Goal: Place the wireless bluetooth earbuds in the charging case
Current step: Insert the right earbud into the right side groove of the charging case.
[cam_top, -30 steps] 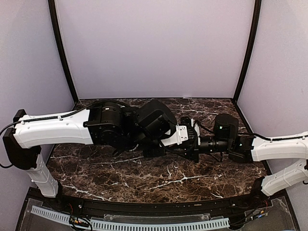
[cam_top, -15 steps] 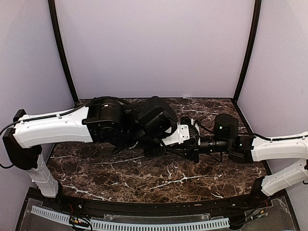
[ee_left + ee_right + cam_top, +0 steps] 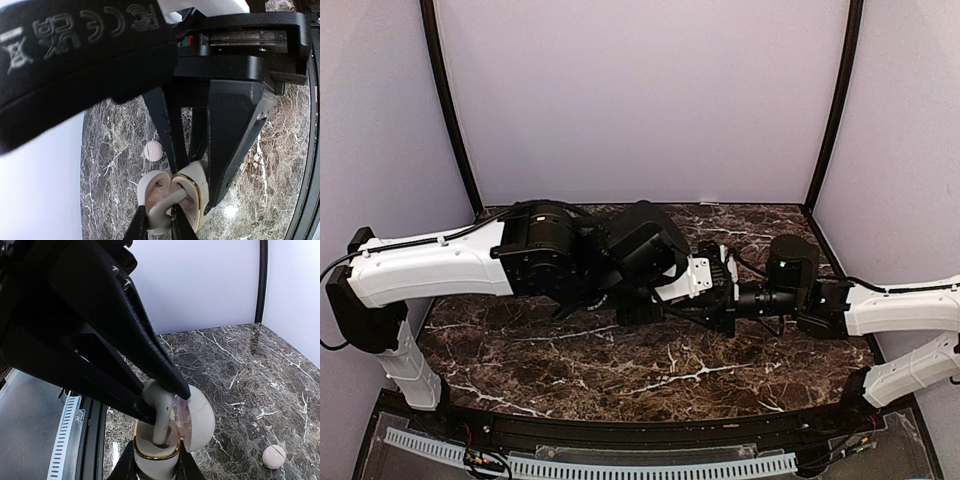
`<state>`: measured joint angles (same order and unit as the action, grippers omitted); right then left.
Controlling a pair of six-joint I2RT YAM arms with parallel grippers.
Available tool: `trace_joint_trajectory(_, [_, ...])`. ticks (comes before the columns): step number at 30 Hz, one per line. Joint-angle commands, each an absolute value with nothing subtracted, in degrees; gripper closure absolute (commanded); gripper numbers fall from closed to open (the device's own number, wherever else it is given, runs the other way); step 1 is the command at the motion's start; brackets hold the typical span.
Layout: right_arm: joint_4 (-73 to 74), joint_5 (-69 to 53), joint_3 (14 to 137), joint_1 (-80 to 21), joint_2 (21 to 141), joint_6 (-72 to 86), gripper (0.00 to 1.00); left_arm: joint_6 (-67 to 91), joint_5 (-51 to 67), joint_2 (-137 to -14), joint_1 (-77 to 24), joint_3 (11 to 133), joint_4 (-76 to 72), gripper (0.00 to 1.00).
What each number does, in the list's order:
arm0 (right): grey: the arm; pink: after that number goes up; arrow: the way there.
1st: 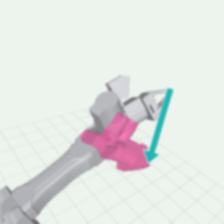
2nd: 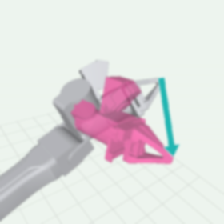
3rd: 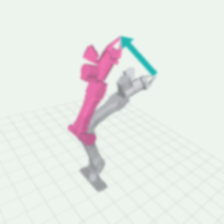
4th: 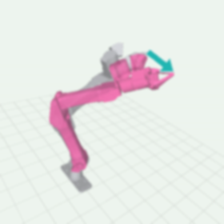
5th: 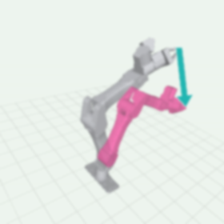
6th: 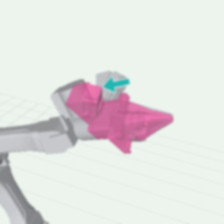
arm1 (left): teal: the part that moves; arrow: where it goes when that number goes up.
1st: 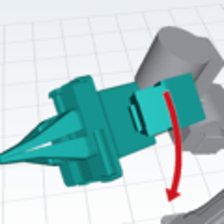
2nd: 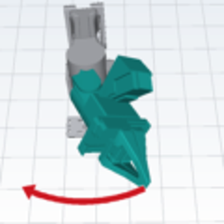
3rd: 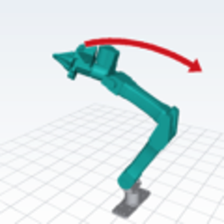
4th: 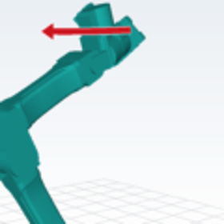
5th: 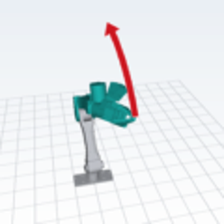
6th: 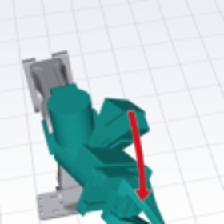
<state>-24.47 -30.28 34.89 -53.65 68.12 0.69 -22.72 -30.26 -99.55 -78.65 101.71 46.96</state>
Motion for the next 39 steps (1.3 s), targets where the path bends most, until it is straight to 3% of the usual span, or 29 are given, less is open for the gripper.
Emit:
trace_joint_trajectory(1, [-28.68, -31.07, 35.72, -54.19, 67.36, 0.44, 1.00, -22.06, -29.52, -100.13, -79.01, 103.56, 48.93, 0.95])
trace_joint_trajectory(39, [-32.78, -26.76, 34.72, -55.10, 66.94, -2.11, 1.00, -21.37, -25.69, -101.65, -79.89, 105.76, 51.68, 0.94])
